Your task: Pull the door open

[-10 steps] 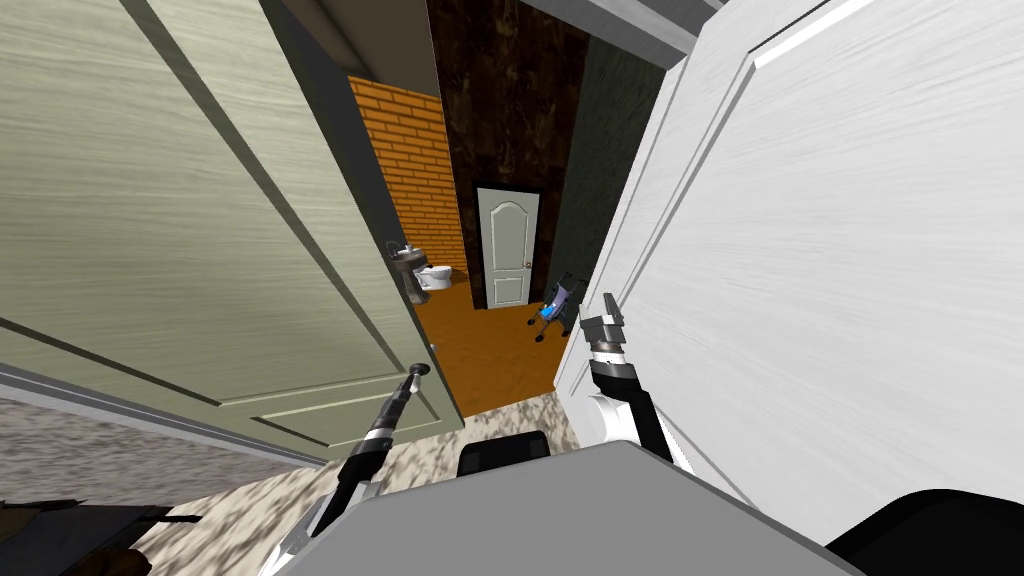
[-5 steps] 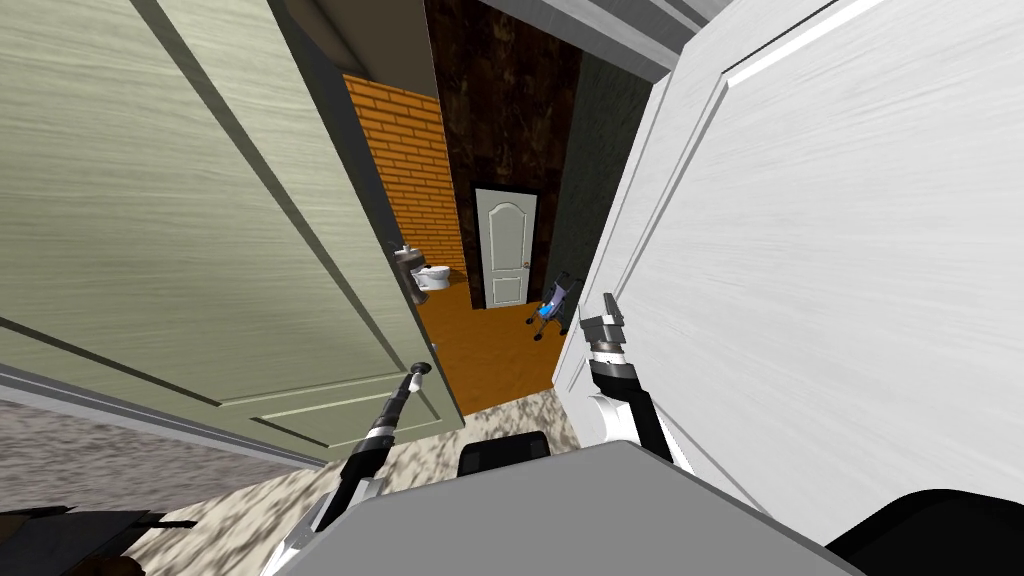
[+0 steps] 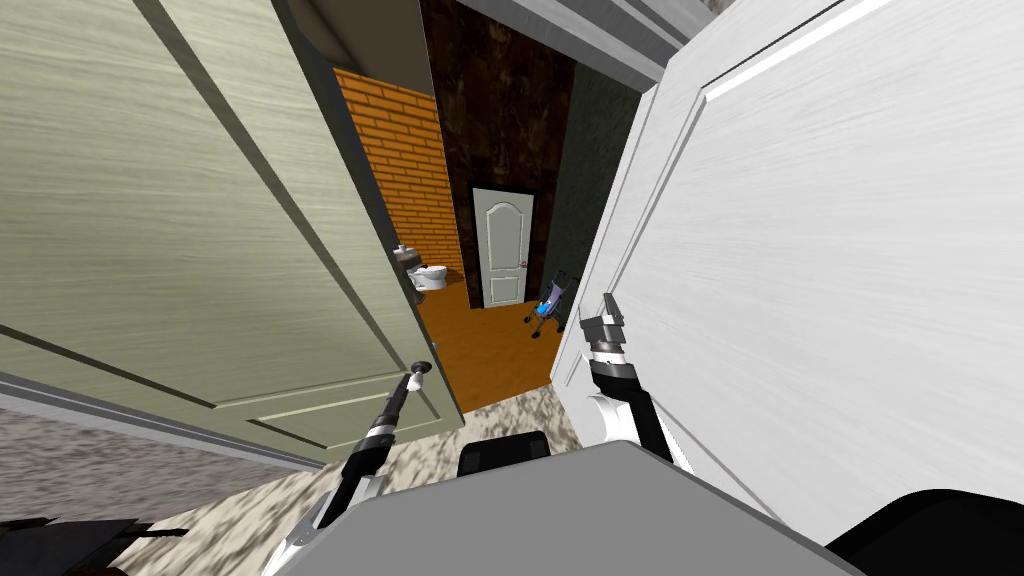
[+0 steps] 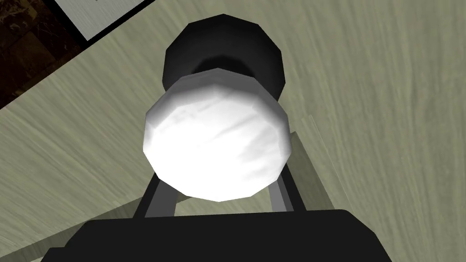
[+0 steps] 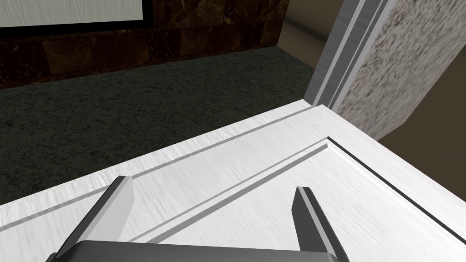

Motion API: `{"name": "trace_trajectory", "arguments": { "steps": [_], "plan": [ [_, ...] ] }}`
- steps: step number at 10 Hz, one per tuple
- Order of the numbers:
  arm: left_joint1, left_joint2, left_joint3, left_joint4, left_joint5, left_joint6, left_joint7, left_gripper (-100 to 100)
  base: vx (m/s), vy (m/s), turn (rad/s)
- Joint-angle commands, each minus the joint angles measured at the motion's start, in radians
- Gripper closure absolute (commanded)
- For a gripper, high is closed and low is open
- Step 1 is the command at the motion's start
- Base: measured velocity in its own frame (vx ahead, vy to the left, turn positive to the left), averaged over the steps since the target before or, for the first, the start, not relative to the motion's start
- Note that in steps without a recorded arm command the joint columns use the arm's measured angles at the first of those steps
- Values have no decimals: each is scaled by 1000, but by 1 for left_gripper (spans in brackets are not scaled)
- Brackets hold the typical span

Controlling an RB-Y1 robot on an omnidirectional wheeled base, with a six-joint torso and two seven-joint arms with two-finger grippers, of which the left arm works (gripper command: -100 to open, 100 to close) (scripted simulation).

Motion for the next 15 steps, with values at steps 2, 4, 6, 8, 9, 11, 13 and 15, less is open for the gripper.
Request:
{"name": "trace_trajectory", "arguments": {
  "steps": [2,4,6,8,9,11,13,15],
  "plan": [
    [9,-17,-27,-30,21,22,72,100,-56,26,-44],
    [6,-17,-35,-29,37,24,118,100,-40,19,-47],
    [3,-17,-42,-28,54,27,165,100,-53,18,-44],
    [-1,-17,-50,-27,72,29,207,100,-61,30,-62],
    [-4,-17,-58,-25,89,32,241,100,-45,23,-62],
    [-8,-17,-65,-24,107,35,288,100,-45,16,-50],
    [-12,-17,-73,-23,124,38,332,100,-45,12,-42],
    [-15,-17,-81,-21,141,40,373,100,-63,32,-68]
  ]
}}
